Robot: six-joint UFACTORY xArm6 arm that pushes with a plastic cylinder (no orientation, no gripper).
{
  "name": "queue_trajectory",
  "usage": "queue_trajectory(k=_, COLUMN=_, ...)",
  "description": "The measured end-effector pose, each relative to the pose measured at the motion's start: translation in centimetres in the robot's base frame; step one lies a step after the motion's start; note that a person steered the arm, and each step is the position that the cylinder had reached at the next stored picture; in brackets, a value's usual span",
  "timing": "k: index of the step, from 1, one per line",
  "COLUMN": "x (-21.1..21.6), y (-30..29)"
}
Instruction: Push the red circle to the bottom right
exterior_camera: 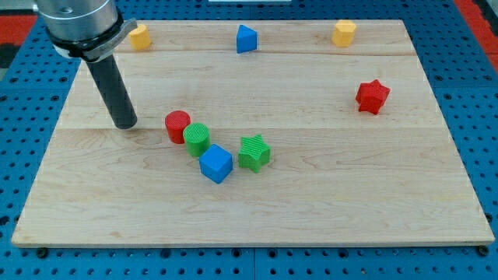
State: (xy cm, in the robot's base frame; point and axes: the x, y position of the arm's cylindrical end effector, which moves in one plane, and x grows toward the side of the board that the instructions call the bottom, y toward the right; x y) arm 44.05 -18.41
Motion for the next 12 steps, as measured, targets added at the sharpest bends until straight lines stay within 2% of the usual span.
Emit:
queue_trajectory(k=1, x=2.4, y=2.5)
queue_trajectory(k=2, x=2.2, y=5.4)
queue_trajectory(k=3, x=-0.5, y=7.0)
queue_trajectory(k=4, x=-0.6, y=12.5)
queue_trajectory(k=5, x=-2.8, y=16.2)
queue_trajectory(k=7, x=-6.6, y=13.3)
queue_trajectory(k=9, x=-2.6, y=21.9)
queue_trajectory(k=10, x=-4.7, y=19.9)
queue_trajectory(k=11, x=-6.6, y=20.3)
queue_trajectory(k=12, x=-2.4, y=27.1)
